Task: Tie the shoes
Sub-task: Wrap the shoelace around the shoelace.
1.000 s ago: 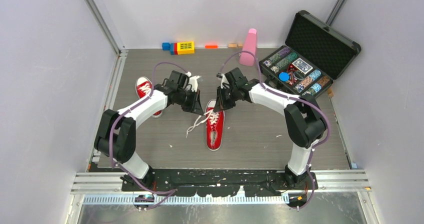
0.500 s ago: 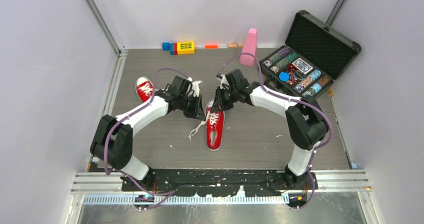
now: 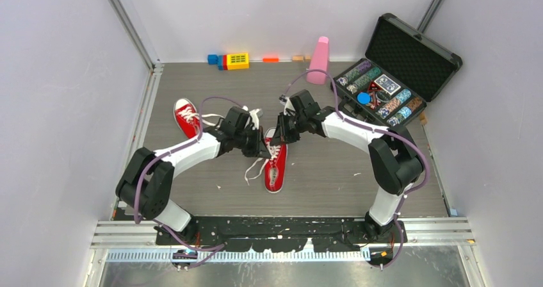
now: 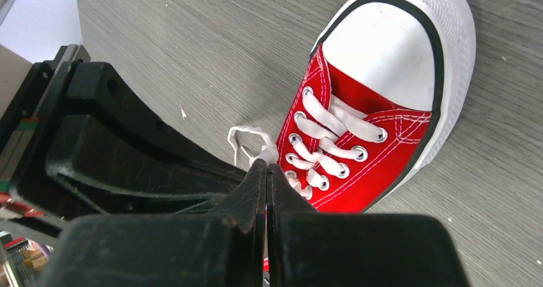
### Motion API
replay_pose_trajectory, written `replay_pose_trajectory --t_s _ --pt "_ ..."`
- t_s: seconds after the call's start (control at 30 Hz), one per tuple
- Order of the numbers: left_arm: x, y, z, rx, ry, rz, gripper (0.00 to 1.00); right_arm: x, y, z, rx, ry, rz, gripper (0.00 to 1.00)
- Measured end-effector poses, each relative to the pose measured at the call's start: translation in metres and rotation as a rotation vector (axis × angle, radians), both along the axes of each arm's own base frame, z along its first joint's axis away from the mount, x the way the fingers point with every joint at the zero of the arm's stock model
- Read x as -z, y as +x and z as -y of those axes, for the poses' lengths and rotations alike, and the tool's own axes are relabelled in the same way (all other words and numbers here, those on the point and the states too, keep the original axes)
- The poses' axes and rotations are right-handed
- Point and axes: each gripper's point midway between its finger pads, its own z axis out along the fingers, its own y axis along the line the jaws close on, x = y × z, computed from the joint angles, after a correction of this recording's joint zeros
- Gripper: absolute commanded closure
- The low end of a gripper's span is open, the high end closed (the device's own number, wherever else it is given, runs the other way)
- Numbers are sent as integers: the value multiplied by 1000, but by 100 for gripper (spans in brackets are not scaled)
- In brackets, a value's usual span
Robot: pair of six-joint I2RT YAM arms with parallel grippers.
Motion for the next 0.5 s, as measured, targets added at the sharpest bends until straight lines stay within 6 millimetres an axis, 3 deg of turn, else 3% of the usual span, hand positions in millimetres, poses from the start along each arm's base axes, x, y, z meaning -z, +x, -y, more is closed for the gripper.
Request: replay_pose_trajectory --t_s 0.27,0.5 --pt "-7 17 -18 -82 27 48 100 -3 -1 1 0 1 1 100" --pt "-23 51 -31 -92 74 120 100 -1 -1 3 8 -10 1 100"
